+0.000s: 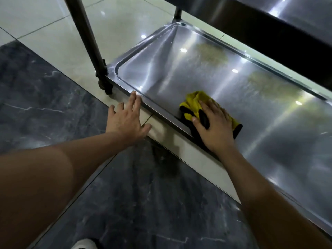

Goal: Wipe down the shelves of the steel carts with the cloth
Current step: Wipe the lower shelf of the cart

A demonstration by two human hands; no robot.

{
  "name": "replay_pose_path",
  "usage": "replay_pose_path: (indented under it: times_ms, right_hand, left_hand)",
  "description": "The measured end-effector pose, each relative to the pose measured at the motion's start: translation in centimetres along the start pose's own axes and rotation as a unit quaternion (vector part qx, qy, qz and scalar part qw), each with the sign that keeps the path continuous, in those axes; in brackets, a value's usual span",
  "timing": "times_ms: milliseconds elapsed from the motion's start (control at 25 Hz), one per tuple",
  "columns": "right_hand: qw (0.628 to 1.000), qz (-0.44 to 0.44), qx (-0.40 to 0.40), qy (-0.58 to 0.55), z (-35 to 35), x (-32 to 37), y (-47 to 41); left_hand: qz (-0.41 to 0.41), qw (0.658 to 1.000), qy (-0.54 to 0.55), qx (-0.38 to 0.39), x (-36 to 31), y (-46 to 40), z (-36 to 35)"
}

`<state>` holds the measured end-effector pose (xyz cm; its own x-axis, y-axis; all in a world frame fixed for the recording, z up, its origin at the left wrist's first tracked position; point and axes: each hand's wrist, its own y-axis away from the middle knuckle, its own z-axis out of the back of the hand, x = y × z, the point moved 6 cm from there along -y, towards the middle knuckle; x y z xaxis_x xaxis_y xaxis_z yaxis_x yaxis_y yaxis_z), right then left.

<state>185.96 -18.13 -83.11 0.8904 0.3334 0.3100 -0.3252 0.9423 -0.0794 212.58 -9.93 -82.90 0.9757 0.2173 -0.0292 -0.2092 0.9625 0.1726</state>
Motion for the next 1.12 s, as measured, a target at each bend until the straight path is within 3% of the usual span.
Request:
replay_pose_path:
  times_ms: [160, 280, 360, 440, 560, 680, 840, 1000, 1120]
  right_hand:
    - [0.994, -0.100, -0.024, 0.023, 0.4, -1.1, 2.6]
    - [0.996, -0.091, -0.022, 0.008, 0.8, -0.6, 2.1]
    - [0.995, -0.093, -0.019, -0.004, 0.9, -0.6, 2.0]
    - [0.991, -0.130, -0.029, -0.024, 0.8, -0.8, 2.6]
    - [0.967, -0.235, -0.091, -0.032, 2.1, -3.8, 5.5]
    - [0.949, -0.297, -0.105, -0.018, 3.8, -9.4, 10.0]
    - [0.898, -0.408, -0.159, 0.031, 8.2, -18.8, 18.1]
    - [0.850, -0.501, -0.159, 0.036, 11.5, -26.0, 23.7]
    - [0.835, -0.525, -0.161, 0.028, 12.3, -28.8, 22.3]
  left_hand:
    - [0.008, 0.999, -0.047, 0.008, -3.3, 1.3, 1.1]
    - [-0.147, 0.988, -0.005, -0.046, -11.5, 4.2, 0.8]
    - [-0.183, 0.981, 0.028, -0.057, -16.1, 5.9, 0.1]
    - [-0.160, 0.985, 0.041, -0.043, -18.2, 6.4, -0.8]
    - [-0.153, 0.987, -0.030, -0.036, -18.9, 6.5, -2.1]
    - [-0.149, 0.987, -0.025, -0.049, -18.6, 6.8, -2.5]
    - [-0.146, 0.988, 0.014, -0.052, -19.4, 7.0, -2.6]
    - [-0.146, 0.987, 0.014, -0.065, -19.8, 7.4, -2.7]
    - [-0.155, 0.986, 0.006, -0.068, -20.1, 7.5, -2.8]
